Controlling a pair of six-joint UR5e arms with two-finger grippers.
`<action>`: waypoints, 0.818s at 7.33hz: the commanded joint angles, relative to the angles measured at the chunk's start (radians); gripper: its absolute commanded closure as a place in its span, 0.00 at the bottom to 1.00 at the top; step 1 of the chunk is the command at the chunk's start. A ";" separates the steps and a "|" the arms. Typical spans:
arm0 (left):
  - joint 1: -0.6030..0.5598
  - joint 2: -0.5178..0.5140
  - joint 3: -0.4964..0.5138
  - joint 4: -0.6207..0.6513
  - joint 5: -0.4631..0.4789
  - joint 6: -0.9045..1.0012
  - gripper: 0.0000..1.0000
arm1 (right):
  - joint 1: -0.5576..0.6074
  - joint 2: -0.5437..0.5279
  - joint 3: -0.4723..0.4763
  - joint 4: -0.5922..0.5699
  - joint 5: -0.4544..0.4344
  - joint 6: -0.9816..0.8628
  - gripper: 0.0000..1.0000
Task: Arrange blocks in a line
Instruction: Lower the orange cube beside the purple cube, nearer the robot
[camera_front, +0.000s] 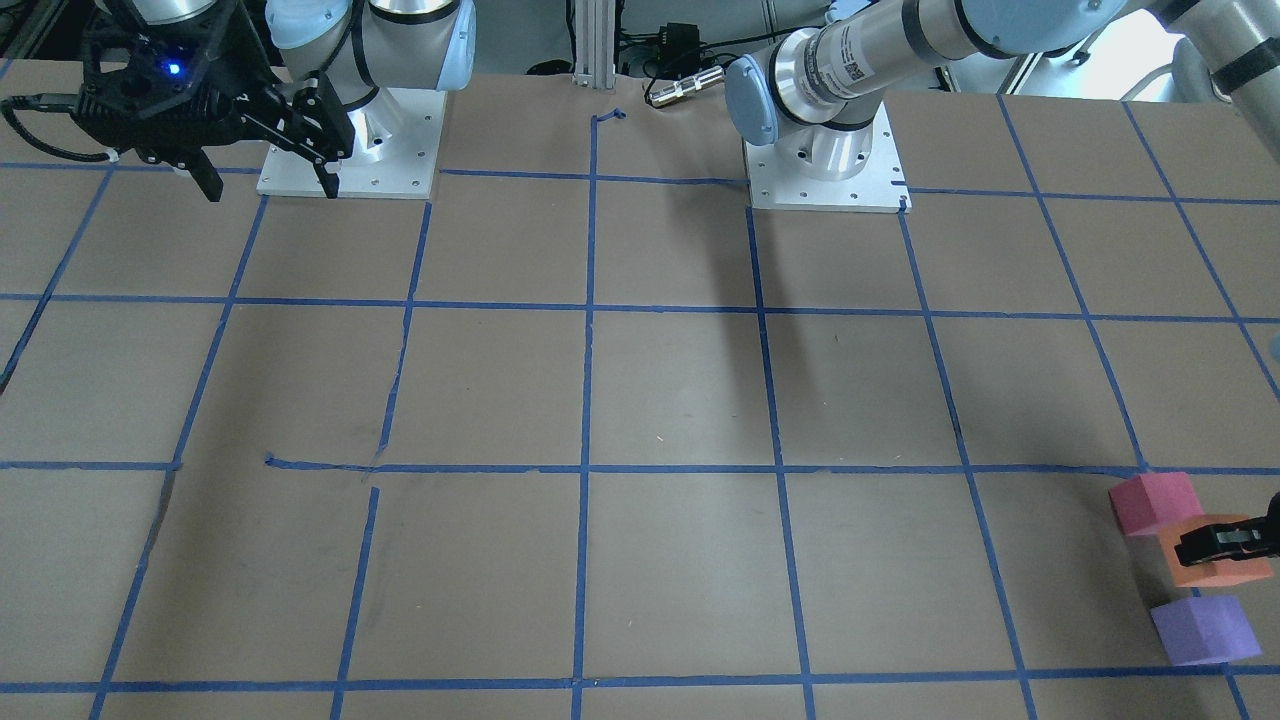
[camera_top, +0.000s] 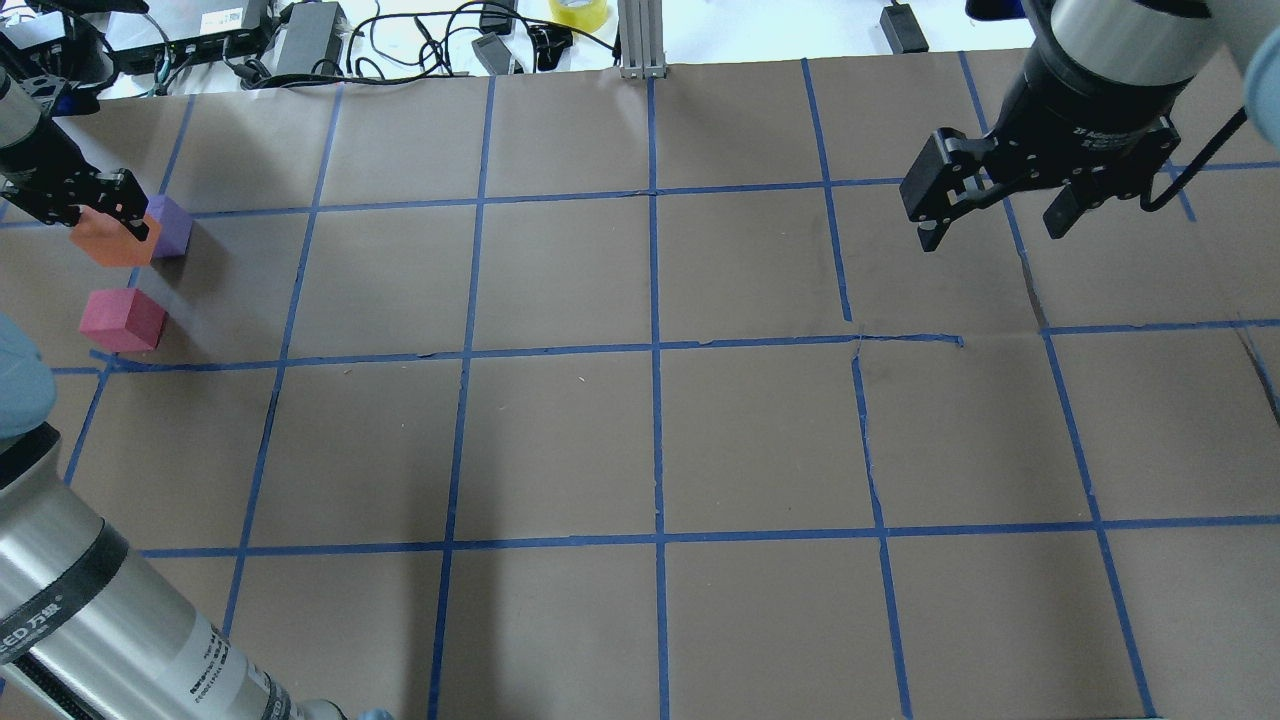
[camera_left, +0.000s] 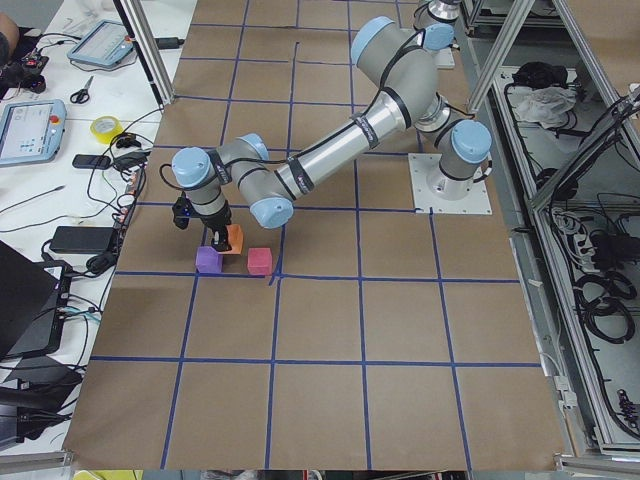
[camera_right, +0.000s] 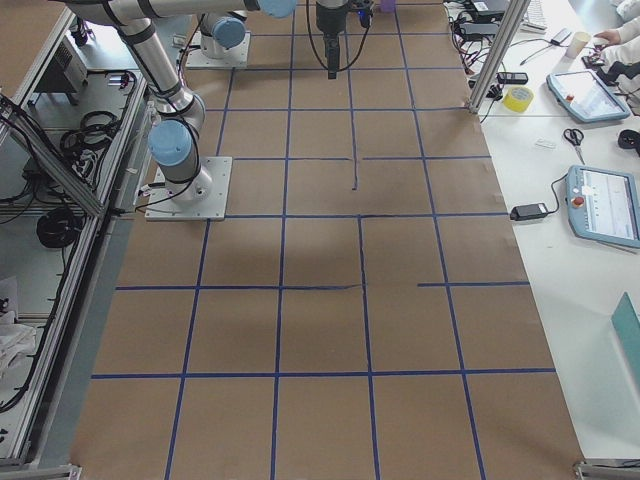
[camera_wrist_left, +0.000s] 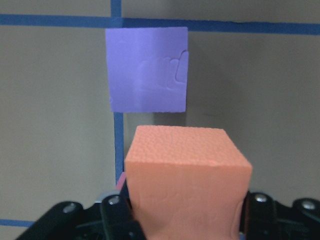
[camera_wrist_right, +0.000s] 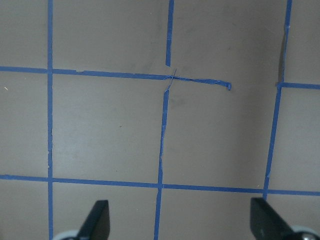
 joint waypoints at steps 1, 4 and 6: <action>0.001 -0.017 0.030 -0.002 0.029 -0.032 1.00 | 0.000 0.003 0.000 0.000 0.003 0.000 0.00; 0.002 -0.026 0.016 -0.011 0.020 -0.017 1.00 | 0.000 0.007 0.002 -0.017 0.008 0.000 0.00; 0.005 -0.037 0.013 -0.002 0.027 0.009 1.00 | -0.002 0.012 0.002 -0.011 0.005 0.000 0.00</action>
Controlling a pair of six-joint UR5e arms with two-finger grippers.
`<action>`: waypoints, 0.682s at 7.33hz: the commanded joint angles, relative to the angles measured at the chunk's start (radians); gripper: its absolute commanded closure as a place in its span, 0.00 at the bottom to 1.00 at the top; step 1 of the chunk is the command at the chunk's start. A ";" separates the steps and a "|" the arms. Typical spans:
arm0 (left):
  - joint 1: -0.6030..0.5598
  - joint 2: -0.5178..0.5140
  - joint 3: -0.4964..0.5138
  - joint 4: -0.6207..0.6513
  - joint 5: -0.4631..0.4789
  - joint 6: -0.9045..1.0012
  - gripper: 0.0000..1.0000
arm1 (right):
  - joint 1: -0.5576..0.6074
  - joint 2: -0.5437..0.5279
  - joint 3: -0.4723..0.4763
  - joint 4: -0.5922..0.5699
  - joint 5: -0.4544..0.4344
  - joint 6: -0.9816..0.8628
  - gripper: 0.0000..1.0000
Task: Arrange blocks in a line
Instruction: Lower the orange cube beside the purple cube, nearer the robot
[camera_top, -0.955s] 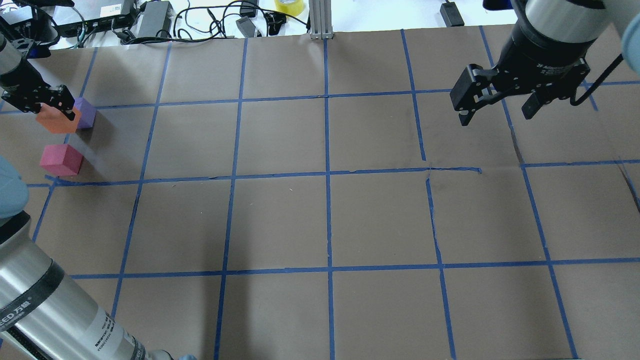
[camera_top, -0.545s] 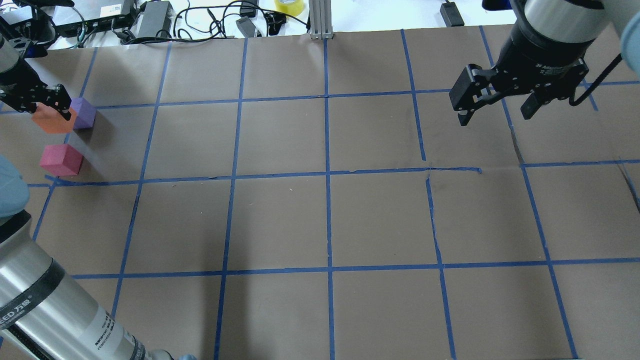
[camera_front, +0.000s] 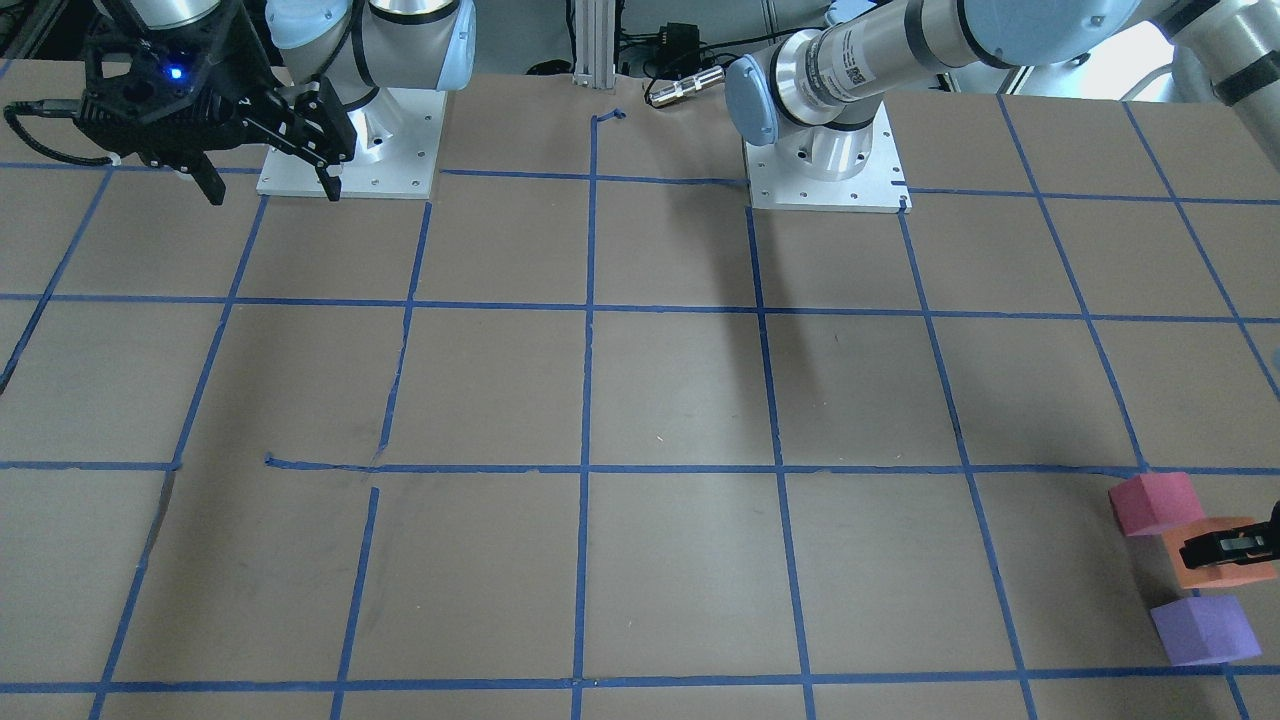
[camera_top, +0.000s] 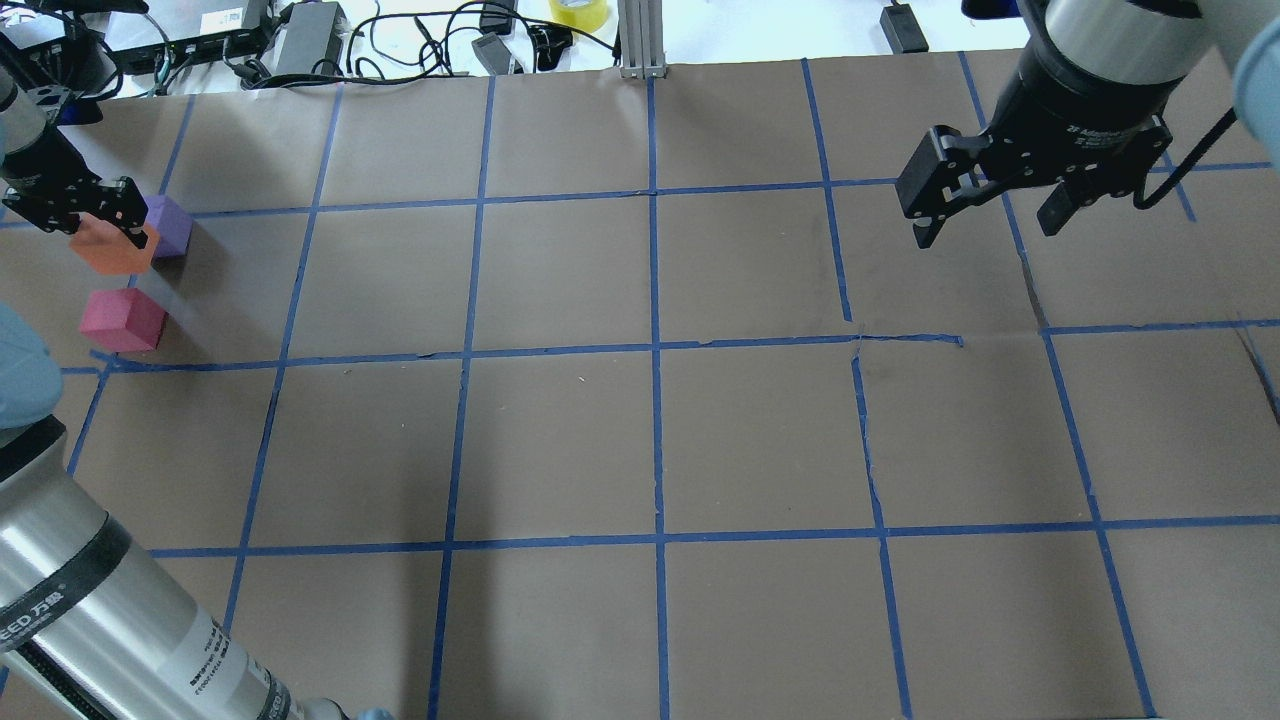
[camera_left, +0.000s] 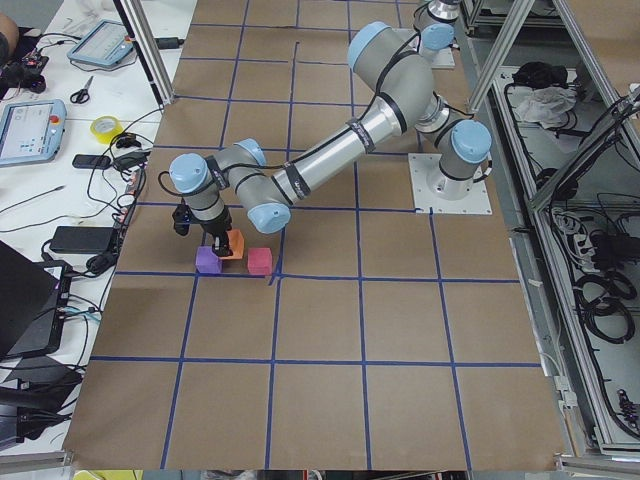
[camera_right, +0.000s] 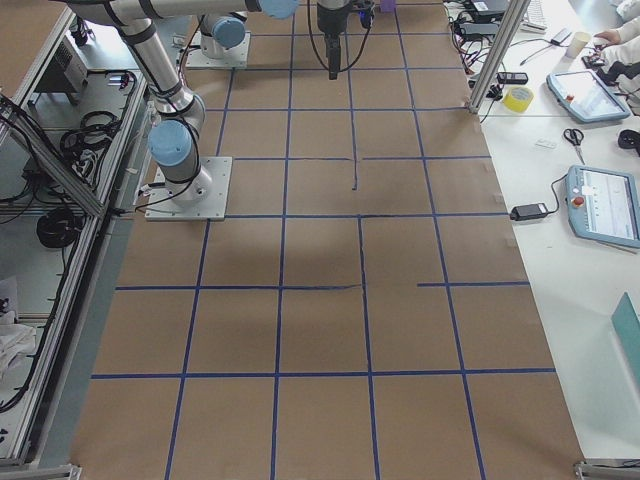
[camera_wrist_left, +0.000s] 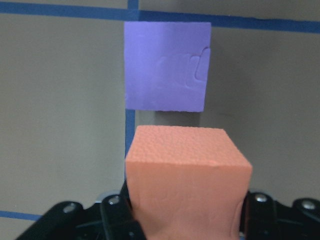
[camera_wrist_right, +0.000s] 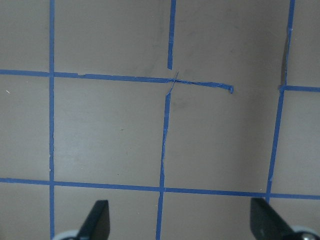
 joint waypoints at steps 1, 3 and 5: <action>0.002 -0.006 -0.003 0.004 0.002 0.011 1.00 | -0.001 0.004 0.000 -0.003 0.003 0.000 0.00; 0.002 -0.013 -0.009 0.006 0.002 0.011 1.00 | -0.002 0.002 0.000 0.006 0.002 -0.001 0.00; 0.000 -0.022 -0.012 0.020 0.004 0.012 1.00 | -0.001 0.001 0.000 0.011 0.000 -0.003 0.00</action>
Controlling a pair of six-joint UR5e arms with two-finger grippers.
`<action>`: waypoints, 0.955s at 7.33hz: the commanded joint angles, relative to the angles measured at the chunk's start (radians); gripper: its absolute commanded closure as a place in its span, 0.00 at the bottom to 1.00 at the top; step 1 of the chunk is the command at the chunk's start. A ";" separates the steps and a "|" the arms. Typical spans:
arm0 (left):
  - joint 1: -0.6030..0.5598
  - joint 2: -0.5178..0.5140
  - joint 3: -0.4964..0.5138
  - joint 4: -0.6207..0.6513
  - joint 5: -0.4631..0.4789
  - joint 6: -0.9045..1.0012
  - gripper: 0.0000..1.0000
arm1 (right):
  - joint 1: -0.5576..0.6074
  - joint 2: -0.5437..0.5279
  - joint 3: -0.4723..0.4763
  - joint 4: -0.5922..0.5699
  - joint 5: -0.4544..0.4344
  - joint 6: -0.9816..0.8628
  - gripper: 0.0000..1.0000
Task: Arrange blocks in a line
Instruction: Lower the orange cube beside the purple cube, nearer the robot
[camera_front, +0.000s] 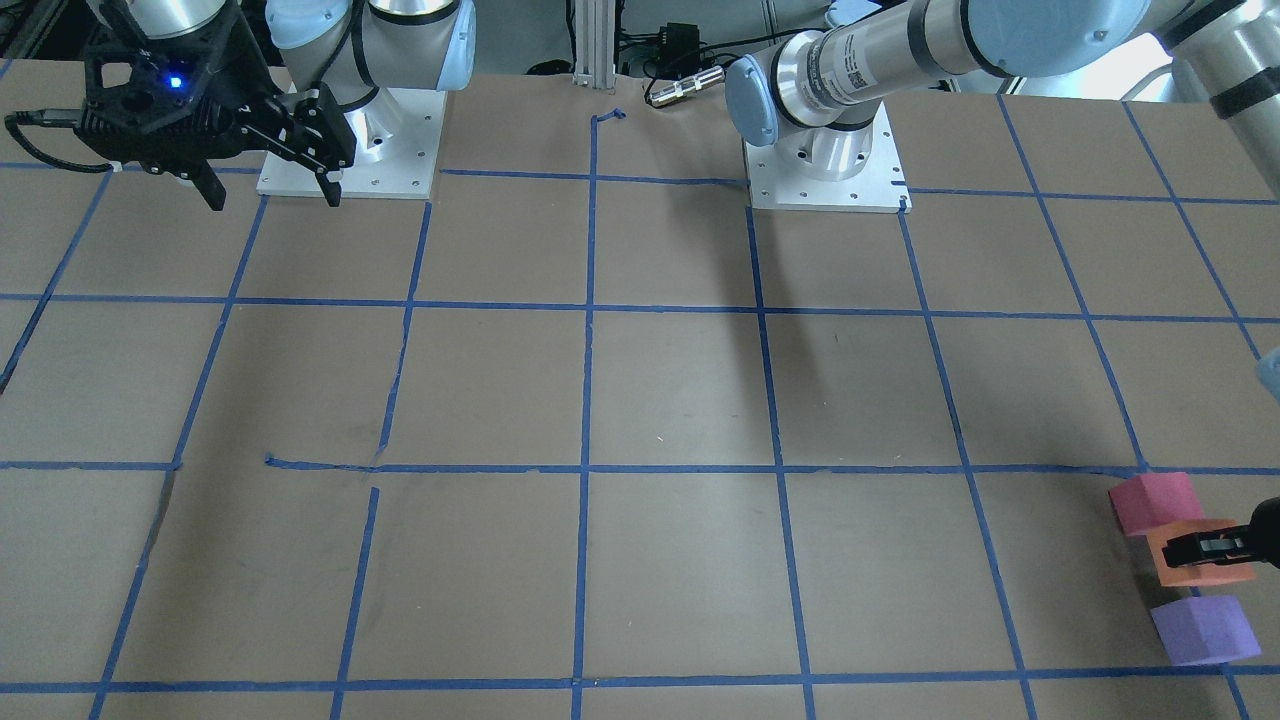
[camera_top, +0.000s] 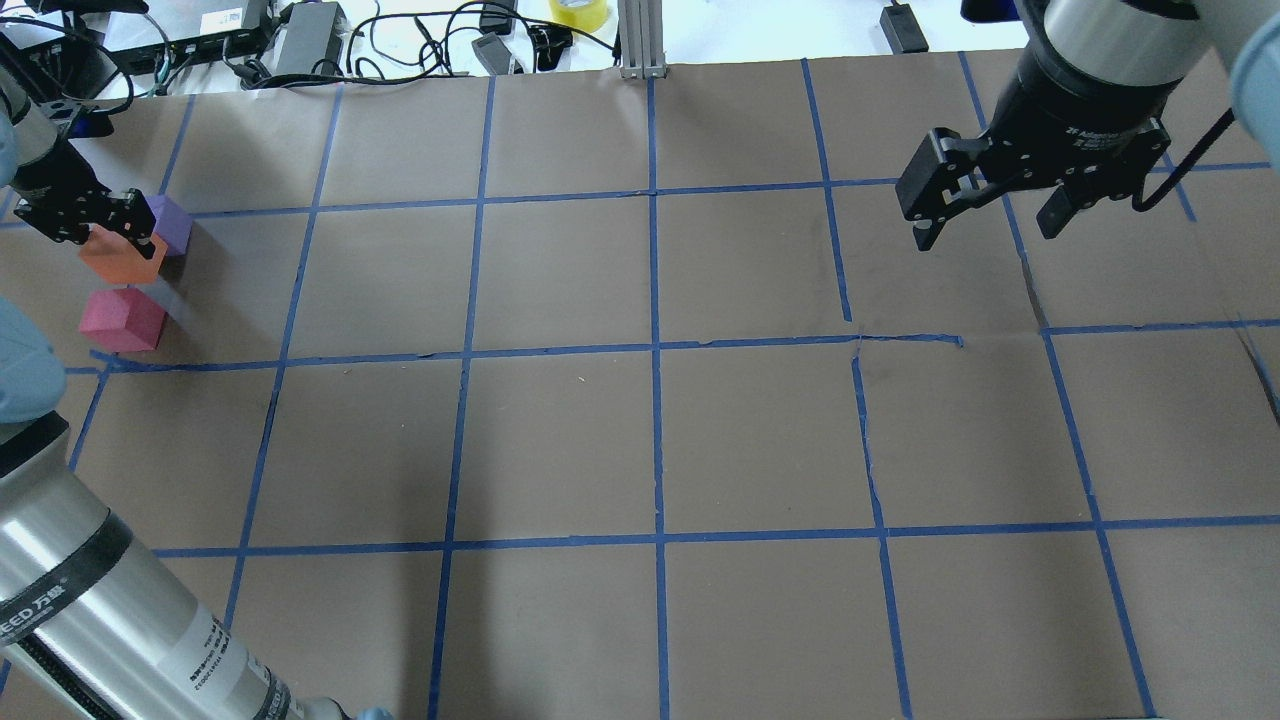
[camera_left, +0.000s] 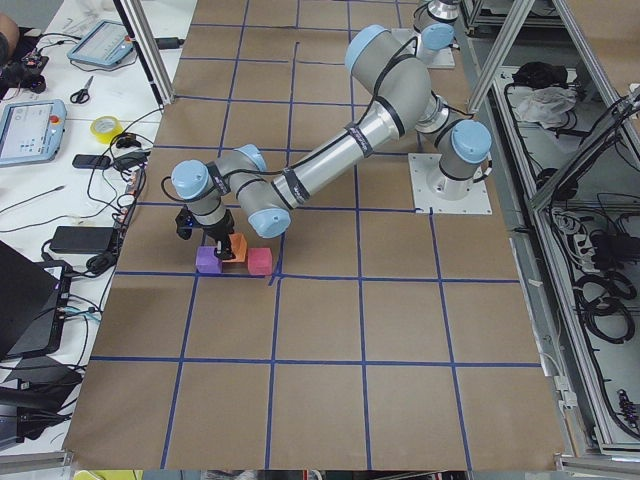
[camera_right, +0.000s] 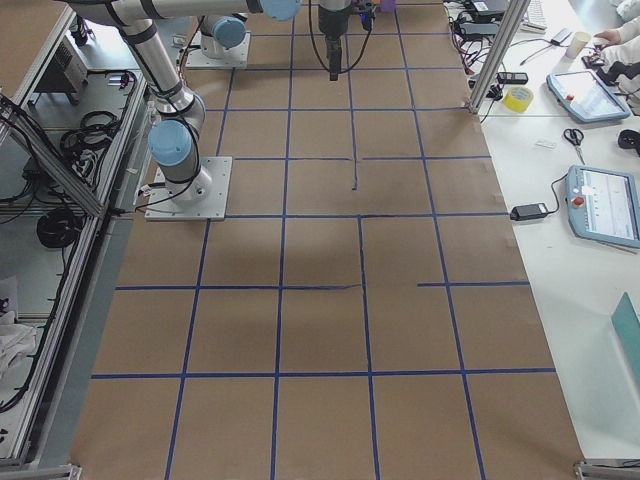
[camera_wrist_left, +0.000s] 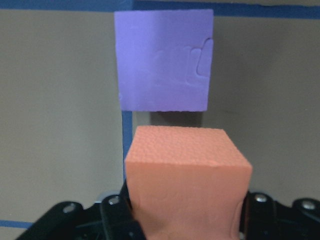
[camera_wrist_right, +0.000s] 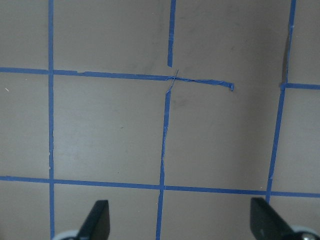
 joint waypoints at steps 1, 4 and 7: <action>-0.001 -0.008 -0.002 0.012 0.000 0.001 1.00 | -0.001 -0.001 0.000 0.003 -0.001 -0.001 0.00; -0.001 -0.025 -0.039 0.064 -0.006 0.001 1.00 | -0.001 -0.001 0.000 0.001 -0.001 -0.001 0.00; -0.001 -0.022 -0.056 0.097 -0.004 0.012 1.00 | 0.001 0.001 0.000 0.003 -0.001 -0.001 0.00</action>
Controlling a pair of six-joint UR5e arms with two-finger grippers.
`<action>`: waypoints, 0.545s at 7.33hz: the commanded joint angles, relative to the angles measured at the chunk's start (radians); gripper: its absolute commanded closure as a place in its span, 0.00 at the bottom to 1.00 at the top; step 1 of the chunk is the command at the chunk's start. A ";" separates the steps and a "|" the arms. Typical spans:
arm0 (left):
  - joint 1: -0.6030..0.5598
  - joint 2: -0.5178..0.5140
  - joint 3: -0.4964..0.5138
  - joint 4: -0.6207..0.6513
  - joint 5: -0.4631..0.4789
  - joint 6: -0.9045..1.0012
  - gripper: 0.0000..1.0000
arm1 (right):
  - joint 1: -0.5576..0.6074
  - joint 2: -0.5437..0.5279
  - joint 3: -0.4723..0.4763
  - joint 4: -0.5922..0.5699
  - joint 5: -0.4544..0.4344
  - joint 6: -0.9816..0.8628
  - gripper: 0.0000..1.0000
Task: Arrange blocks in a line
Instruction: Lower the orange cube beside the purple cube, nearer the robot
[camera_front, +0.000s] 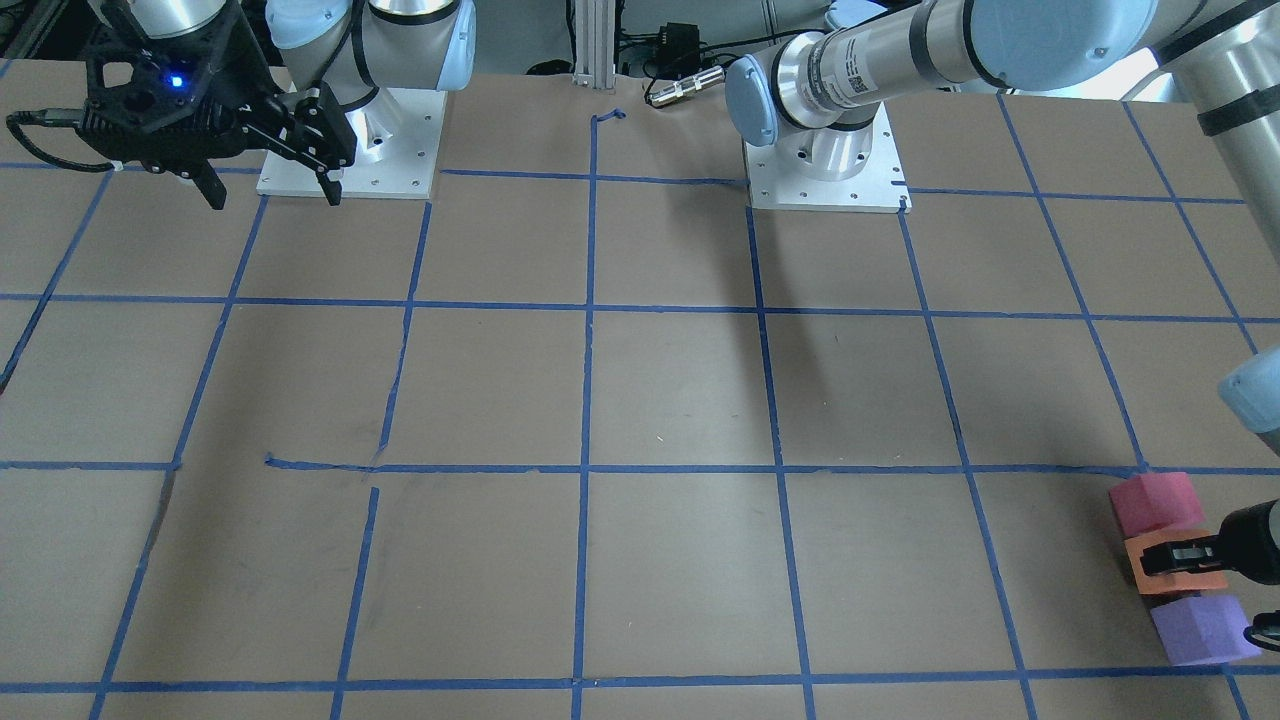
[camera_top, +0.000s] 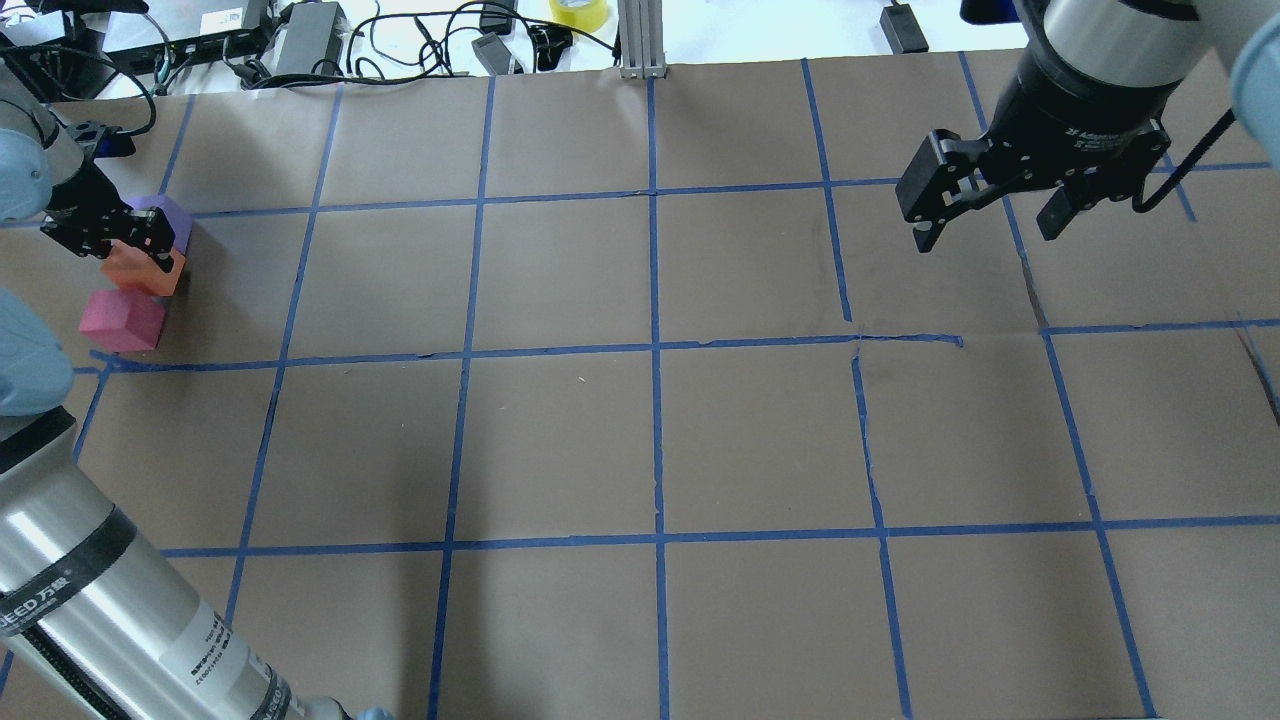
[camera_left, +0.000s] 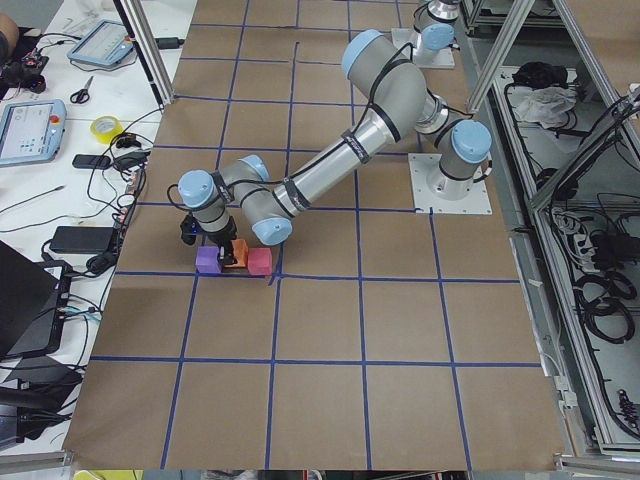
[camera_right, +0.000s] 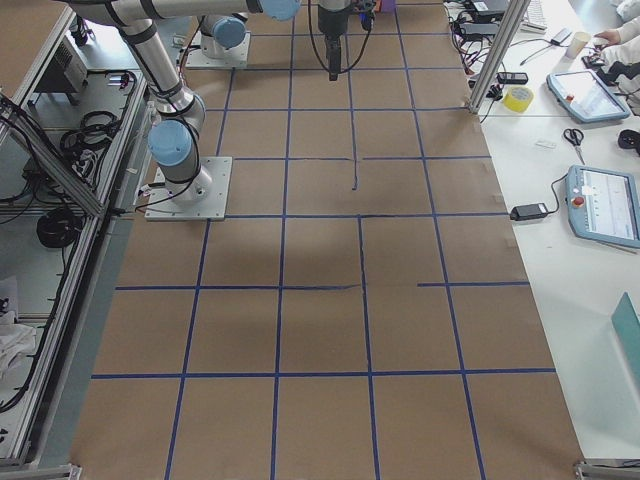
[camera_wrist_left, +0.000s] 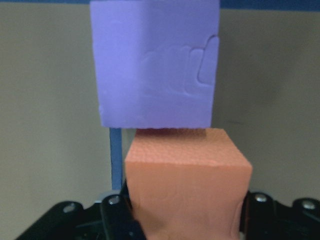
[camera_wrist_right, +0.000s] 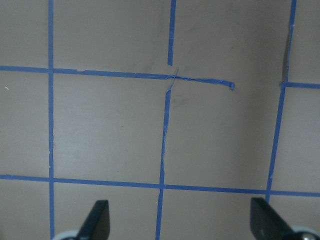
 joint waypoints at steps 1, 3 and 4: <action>0.001 0.002 -0.004 0.005 -0.001 0.033 1.00 | -0.001 0.001 0.000 0.000 0.000 0.002 0.00; 0.018 0.005 -0.006 0.013 -0.018 0.047 1.00 | -0.001 0.001 0.000 0.001 0.000 0.000 0.00; 0.034 0.005 -0.009 0.013 -0.037 0.047 1.00 | 0.000 0.001 0.000 0.001 0.000 0.000 0.00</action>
